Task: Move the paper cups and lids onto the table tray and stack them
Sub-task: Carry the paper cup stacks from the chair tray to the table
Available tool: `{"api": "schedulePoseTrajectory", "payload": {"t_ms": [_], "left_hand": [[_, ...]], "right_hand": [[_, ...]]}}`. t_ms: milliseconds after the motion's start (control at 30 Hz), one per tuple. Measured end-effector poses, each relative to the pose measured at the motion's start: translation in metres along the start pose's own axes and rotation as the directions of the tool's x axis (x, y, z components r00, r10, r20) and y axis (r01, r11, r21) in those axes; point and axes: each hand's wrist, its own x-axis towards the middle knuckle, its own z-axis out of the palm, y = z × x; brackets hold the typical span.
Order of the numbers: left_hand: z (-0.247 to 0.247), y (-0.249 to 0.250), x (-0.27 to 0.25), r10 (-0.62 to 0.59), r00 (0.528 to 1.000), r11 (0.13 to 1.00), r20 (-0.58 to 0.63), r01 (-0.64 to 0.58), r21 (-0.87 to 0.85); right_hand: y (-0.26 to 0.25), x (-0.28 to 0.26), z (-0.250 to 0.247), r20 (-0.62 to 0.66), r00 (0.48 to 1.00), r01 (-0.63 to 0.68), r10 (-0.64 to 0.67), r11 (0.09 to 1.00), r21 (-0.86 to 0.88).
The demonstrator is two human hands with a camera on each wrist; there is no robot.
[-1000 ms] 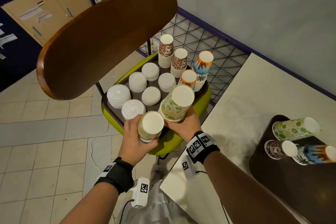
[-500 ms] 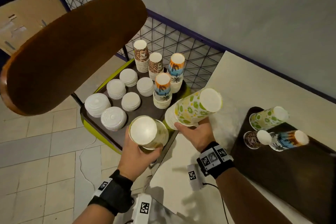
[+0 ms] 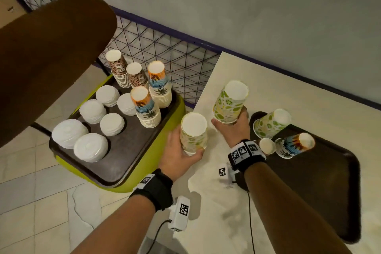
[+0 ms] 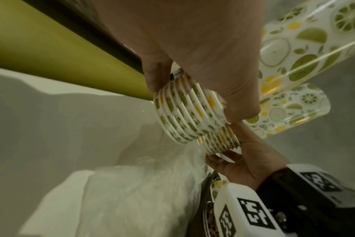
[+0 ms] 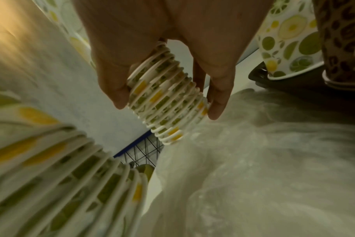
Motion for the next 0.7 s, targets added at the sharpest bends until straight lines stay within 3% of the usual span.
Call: {"api": "schedulePoseTrajectory", "payload": {"t_ms": [200, 700], "left_hand": [[0.027, -0.01, 0.016, -0.061, 0.998, 0.997, 0.026, 0.06, 0.044], [0.035, -0.008, 0.018, -0.129, 0.99, 0.991, 0.057, 0.127, 0.03]], "right_hand": [[0.019, 0.017, 0.001, -0.03, 0.999, -0.016, 0.015, 0.999, -0.031], [0.033, 0.022, -0.005, 0.083, 0.99, -0.109, 0.113, 0.993, -0.054]]}}
